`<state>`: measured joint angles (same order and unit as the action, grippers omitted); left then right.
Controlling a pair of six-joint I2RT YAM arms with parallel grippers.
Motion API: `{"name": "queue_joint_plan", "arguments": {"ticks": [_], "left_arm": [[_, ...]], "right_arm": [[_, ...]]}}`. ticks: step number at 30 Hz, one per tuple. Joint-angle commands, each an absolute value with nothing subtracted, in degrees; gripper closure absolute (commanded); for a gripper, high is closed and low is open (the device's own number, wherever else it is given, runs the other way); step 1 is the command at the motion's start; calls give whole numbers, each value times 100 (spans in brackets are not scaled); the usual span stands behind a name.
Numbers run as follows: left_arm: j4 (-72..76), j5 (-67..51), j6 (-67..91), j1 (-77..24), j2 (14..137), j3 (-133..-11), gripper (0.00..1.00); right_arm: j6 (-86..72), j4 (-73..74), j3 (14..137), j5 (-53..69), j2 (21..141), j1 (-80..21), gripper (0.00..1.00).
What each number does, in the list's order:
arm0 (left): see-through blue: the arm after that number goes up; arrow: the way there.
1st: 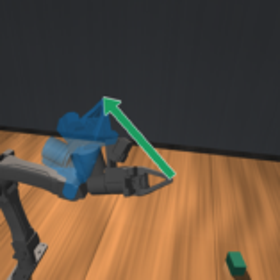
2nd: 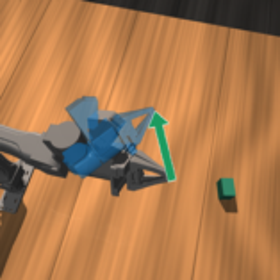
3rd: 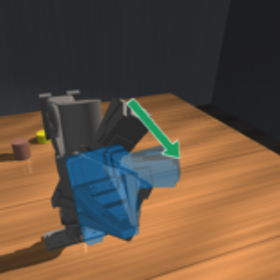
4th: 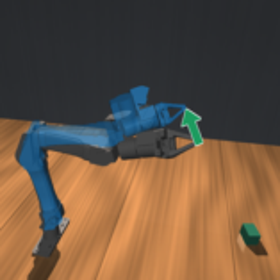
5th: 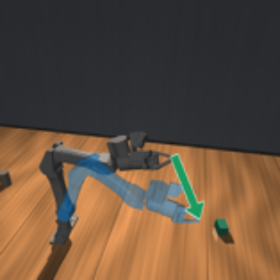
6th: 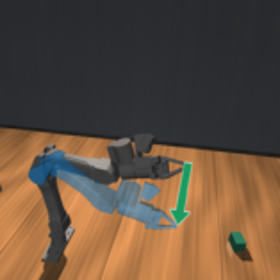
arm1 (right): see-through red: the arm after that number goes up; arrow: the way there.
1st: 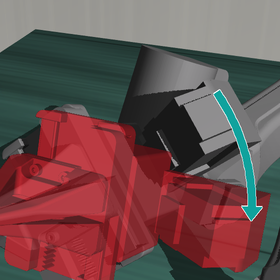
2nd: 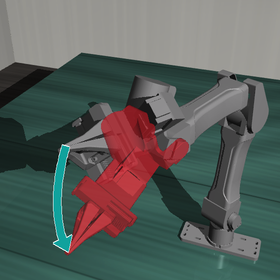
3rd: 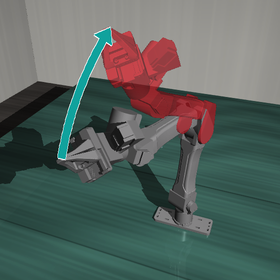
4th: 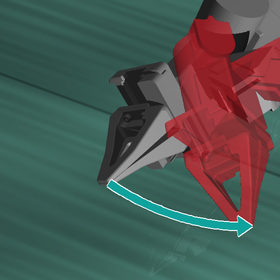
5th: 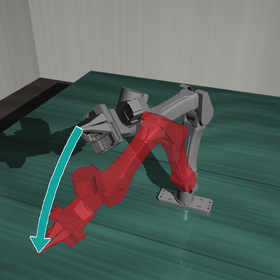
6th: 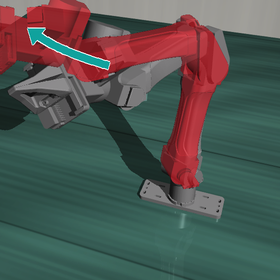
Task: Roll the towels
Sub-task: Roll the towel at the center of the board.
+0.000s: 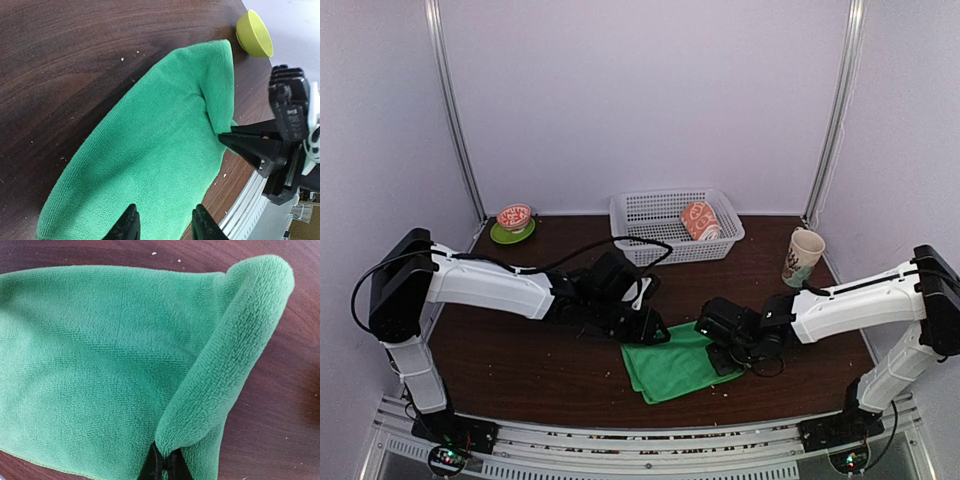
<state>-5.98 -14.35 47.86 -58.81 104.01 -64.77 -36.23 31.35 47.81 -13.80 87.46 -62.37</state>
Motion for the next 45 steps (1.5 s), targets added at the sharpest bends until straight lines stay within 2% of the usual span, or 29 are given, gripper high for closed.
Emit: {"name": "queue_joint_plan", "arguments": {"ticks": [1,13,21,30,35,39,45], "left_arm": [[-330,-1503,4817,-5854,10439,-6529,63],[-35,-2199,5264,-5862,11299,-7528,63],[483,-2572,5670,-5855,11781,-8018,63],[264,-2819,5859,-5854,12398,-8681,63],[-13,-2588,5755,-5854,12447,-8735,55],[-69,-2588,5686,-5854,12602,-8983,54],[78,-2750,5818,-5854,12936,-9234,63]], "right_arm": [[-3702,2407,4442,-837,8807,-6246,100],[-3847,1828,3675,-556,8563,-6214,100],[-3780,1715,3503,-554,8530,-6207,99],[-3728,1653,3518,-514,8534,-6206,99],[-3694,1610,3482,-497,8487,-6205,99],[-3652,1575,3469,-458,8471,-6209,99],[-3622,1584,3522,-420,8470,-6198,99]]}}
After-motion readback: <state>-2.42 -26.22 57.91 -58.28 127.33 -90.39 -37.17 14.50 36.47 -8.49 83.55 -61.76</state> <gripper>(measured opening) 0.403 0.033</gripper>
